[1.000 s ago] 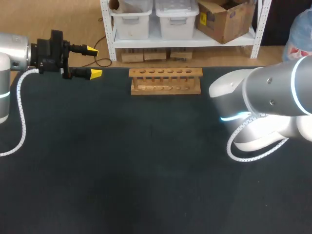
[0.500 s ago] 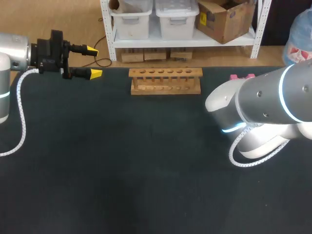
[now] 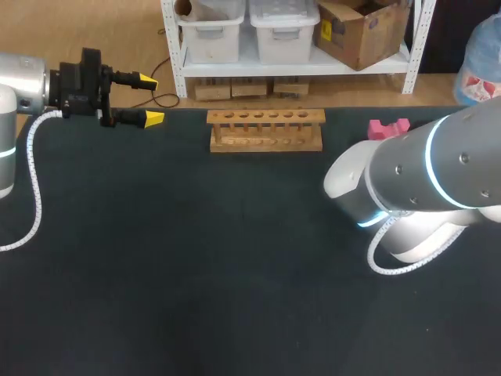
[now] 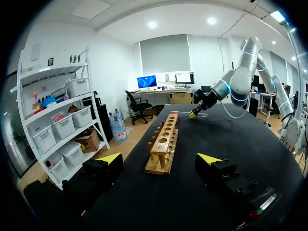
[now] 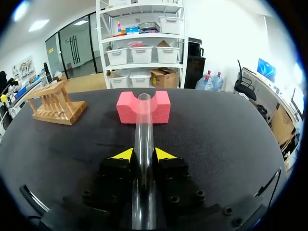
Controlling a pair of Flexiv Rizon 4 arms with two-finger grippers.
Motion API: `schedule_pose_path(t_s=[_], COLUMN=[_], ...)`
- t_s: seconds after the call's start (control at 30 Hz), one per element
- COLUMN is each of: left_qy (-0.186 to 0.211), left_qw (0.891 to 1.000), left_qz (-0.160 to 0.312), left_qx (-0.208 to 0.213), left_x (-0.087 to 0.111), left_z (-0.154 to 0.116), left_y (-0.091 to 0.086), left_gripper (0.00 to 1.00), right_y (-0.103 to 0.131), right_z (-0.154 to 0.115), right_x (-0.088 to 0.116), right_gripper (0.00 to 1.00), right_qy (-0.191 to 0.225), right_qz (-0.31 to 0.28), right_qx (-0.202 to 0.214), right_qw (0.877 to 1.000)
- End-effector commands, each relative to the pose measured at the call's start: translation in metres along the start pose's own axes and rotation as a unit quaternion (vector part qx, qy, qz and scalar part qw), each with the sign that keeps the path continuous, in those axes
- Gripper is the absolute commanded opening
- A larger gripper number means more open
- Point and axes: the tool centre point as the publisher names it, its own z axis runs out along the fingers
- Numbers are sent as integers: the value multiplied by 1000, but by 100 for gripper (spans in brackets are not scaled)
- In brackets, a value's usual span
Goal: Grasp the test tube, adjust it, and insert it.
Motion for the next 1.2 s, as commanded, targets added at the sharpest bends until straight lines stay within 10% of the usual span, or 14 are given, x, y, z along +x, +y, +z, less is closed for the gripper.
schedule_pose_path(t_s=[0.03, 1.2], left_qy=[-1, -1], left_qw=[1000, 1000], left_qz=[1, 1], left_qx=[-1, -1], left_x=[1, 1], left_z=[0, 0], left_y=[-1, -1], left_gripper=[100, 100], right_y=[4, 139], right_z=[-8, -71], right_x=[-5, -44], right_gripper=[0, 0], right_qy=[50, 2], right_qz=[7, 30], right_qx=[14, 10], right_qw=[999, 999])
